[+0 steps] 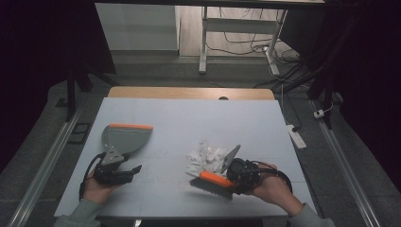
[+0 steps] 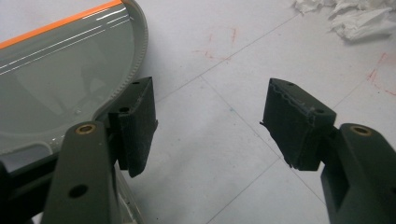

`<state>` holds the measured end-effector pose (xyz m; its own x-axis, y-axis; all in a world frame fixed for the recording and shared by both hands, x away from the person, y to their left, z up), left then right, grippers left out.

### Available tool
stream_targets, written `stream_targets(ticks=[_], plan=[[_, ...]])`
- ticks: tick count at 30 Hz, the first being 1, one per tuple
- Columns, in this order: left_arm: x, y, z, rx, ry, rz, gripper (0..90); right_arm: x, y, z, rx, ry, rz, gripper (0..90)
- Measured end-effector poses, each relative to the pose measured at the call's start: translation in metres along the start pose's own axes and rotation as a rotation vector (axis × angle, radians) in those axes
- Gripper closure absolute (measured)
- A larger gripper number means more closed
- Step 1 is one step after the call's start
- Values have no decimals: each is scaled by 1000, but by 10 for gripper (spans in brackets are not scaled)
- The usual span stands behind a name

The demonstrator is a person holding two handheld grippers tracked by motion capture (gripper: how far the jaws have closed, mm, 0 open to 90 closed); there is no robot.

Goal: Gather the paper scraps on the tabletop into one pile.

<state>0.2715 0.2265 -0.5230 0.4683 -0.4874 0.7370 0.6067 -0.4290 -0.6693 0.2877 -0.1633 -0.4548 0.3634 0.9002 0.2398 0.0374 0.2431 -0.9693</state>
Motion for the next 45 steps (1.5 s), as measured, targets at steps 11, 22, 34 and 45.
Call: stream_targets(ticks=[11,22,34,45], plan=[[0,0,-1,3,0,2,356,21,20,-17,-77,-92,19,699],[-1,1,1,0,-3,3,355,33,-4,-40,-124,-16,-143,699],[-1,1,0,2,4,7,355,46,-22,-38,-106,72,-267,699],[-1,1,-1,3,5,9,355,105,47,-10,44,104,-237,699]])
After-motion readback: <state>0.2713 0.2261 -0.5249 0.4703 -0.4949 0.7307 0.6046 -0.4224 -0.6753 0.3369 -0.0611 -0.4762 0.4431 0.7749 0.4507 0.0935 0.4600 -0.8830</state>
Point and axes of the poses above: each handheld gripper's, and its own axes: y roughly forward along the jaws, x roughly out of its top, z roughly to its left, the point moved 2 cm from there along y, roughly forward along the jaws, and after that the axes turned 9 degrees about y, right-handed, at the moved point
